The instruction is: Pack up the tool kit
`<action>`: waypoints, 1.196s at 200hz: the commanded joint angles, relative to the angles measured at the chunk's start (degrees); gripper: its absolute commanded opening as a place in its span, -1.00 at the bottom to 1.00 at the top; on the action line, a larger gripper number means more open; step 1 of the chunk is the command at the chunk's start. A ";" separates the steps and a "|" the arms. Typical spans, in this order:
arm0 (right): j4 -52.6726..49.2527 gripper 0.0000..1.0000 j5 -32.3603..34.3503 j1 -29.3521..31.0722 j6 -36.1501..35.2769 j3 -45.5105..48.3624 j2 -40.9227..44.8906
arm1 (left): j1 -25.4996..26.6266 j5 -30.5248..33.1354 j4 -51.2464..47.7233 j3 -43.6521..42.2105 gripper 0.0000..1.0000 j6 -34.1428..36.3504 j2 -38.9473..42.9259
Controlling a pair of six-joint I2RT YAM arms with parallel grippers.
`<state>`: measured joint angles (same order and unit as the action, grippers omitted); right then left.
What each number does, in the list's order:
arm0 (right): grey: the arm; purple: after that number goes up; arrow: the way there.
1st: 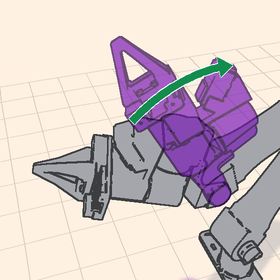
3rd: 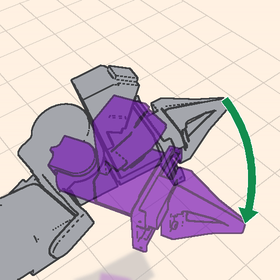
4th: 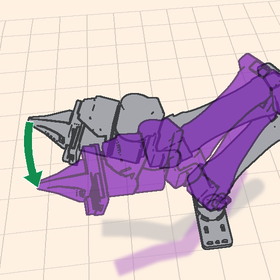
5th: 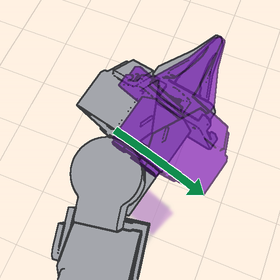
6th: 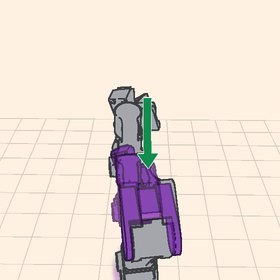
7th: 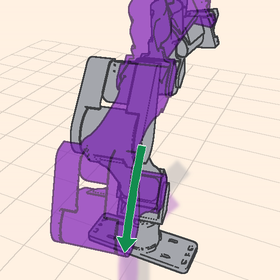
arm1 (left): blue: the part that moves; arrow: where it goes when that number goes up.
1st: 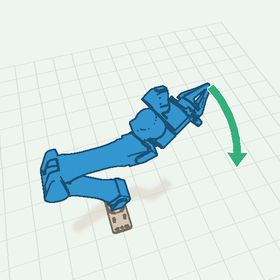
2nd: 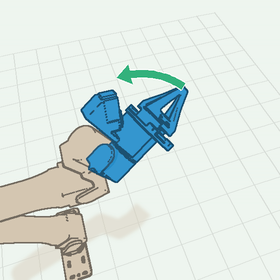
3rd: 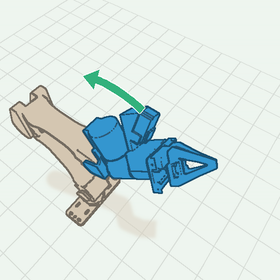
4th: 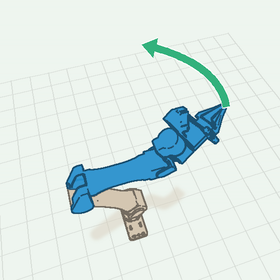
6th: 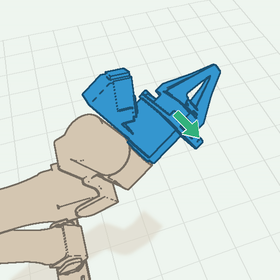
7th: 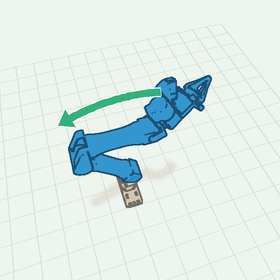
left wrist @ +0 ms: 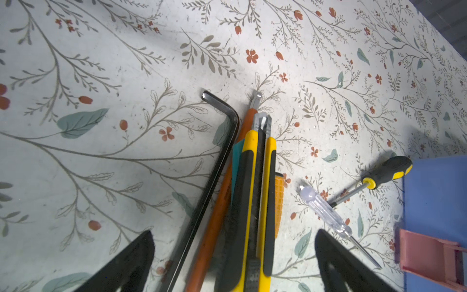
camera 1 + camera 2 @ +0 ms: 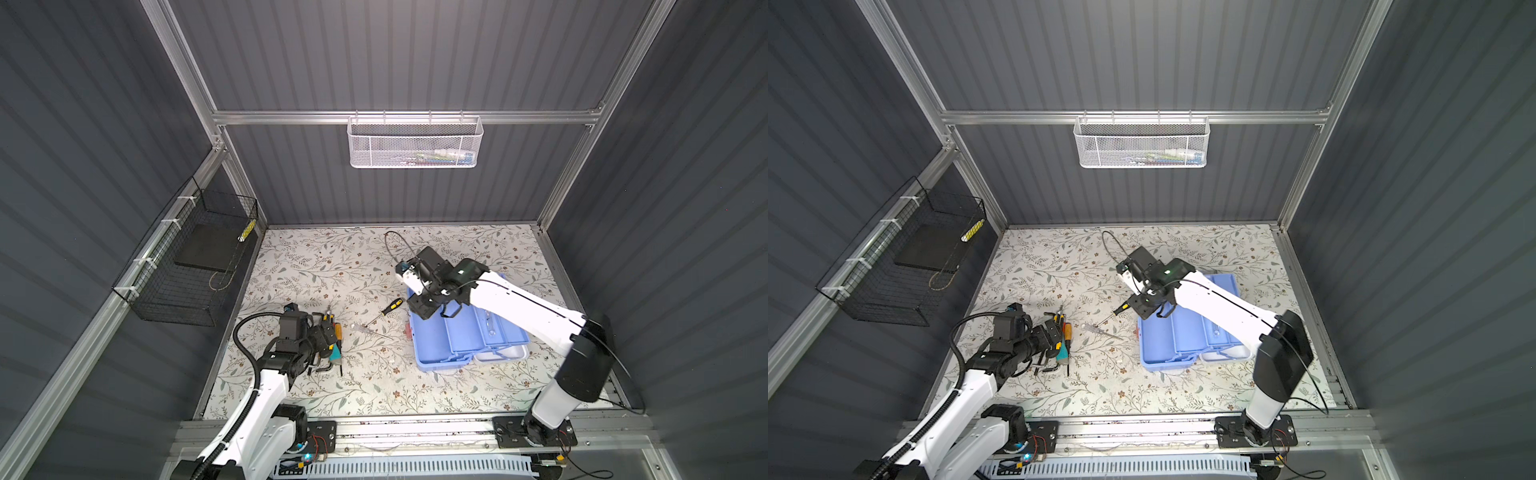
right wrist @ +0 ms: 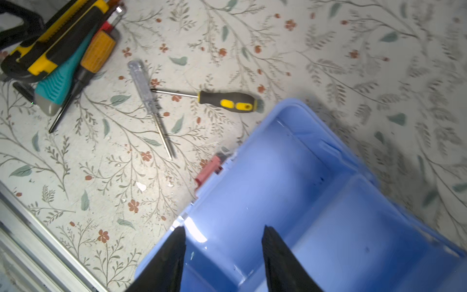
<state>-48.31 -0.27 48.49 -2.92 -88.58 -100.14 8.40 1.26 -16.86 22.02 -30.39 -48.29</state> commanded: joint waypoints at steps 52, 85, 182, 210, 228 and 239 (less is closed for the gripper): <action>4.37 -0.04 -10.44 6.88 -5.69 -6.66 -14.50 | -0.25 0.47 -0.34 -0.83 0.99 -0.02 0.78; 7.25 -0.11 -10.83 6.97 -6.05 -7.49 -18.09 | -0.32 0.74 -0.35 -1.01 0.99 -0.22 1.32; 9.08 -0.19 -7.34 6.97 -6.06 -9.64 -25.84 | -0.25 0.89 -0.36 -1.21 0.99 -0.29 1.82; 9.71 -0.19 -6.09 6.97 -5.78 -10.22 -27.71 | -0.23 0.87 -0.36 -1.37 0.99 -0.37 2.05; 10.36 -0.19 -6.10 6.97 -5.64 -10.42 -28.48 | -0.25 0.79 -0.19 -1.15 0.99 -0.29 1.54; 10.93 -0.19 -6.74 6.97 -5.44 -10.59 -28.79 | -0.23 0.71 -0.26 -1.10 0.99 -0.31 1.35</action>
<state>-38.50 -7.22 55.48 -8.60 -97.84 -127.57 8.40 1.50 -16.84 21.23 -30.46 -46.76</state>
